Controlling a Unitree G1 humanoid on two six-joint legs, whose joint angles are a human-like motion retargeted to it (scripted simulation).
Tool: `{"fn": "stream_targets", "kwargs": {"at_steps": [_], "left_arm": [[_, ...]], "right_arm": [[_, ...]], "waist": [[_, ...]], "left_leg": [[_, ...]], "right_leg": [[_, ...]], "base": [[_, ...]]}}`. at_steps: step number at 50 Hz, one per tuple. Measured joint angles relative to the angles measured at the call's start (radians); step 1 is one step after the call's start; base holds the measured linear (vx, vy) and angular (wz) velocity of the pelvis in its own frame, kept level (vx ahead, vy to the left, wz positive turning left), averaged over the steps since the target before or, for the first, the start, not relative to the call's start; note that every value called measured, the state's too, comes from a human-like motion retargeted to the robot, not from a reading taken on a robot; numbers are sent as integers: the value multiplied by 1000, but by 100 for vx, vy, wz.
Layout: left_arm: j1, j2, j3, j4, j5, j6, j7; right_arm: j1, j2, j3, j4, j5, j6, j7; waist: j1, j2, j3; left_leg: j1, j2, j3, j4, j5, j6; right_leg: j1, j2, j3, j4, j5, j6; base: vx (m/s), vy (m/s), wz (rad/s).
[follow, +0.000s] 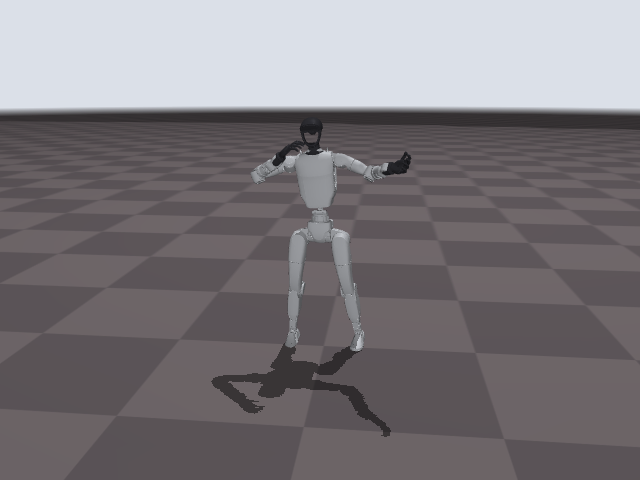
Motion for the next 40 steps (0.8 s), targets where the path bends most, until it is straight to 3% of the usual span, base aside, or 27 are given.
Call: {"fn": "stream_targets", "kwargs": {"at_steps": [6, 13, 15, 18, 22, 28, 30, 32, 36, 40], "left_arm": [[67, 40, -119, -442, -22, -40, -167], [-98, 79, -481, -1128, -68, -23, -429], [-178, 59, -596, -1273, -74, -7, -487], [-247, 35, -644, -1361, -22, -3, -537], [-235, 51, -532, -1247, 101, -41, -489], [-94, 94, -321, -797, 196, -73, -337], [-67, 97, -280, -608, 235, -49, -324], [-66, 83, -259, -425, 197, -34, -243], [-93, 43, -202, -108, 50, -2, -154], [-119, 18, -118, 44, -22, 11, -33]], "right_arm": [[218, -2, -197, 530, 122, -20, -164], [251, 152, -357, 1051, 829, -138, -307], [228, 149, -386, 1151, 844, -143, -332], [232, 126, -403, 1180, 820, -138, -306], [273, 75, -386, 1072, 759, -127, -241], [255, -2, -264, 695, 551, -123, -170], [202, -67, -219, 605, 265, -43, -20], [142, -24, -139, 420, 376, -78, -89], [0, -14, 10, 138, 244, -41, -14], [-88, 11, 128, -63, 175, 5, 62]], "waist": [[34, -13, 4], [66, -43, -4], [69, -48, -3], [72, -51, -2], [76, -53, 3], [51, -30, 2], [43, -19, 1], [30, -9, 0], [9, 3, -1], [-8, 4, 0]], "left_leg": [[14, 15, 4, -6, -5, -16], [14, 29, -5, -7, -11, -37], [12, 32, -8, -7, -11, -41], [10, 35, -7, -3, -14, -47], [9, 32, -5, 0, -14, -50], [9, 24, 1, 0, -9, -40], [7, 18, 3, 0, -6, -27], [5, 16, 5, 0, -3, -27], [-1, 6, 6, -3, 5, -16], [-8, -6, 3, -6, 14, -1]], "right_leg": [[8, 16, 0, 3, 1, 0], [12, 31, -7, 3, 6, 0], [11, 34, -9, 3, 7, 0], [12, 37, -8, 0, 11, 0], [12, 34, -7, -2, 12, 0], [10, 25, -2, -2, 12, 0], [7, 19, 1, -2, 11, 0], [4, 16, 3, -3, 12, 0], [-3, 6, 6, -5, 13, 0], [-10, -6, 6, -7, 15, 0]], "base": [[0, 0, 0], [0, 0, 0], [0, 0, 0], [0, 0, 0], [0, 0, 0], [0, 0, 0], [0, 0, 0], [0, 0, 0], [0, 0, 0], [0, 0, 0]]}}
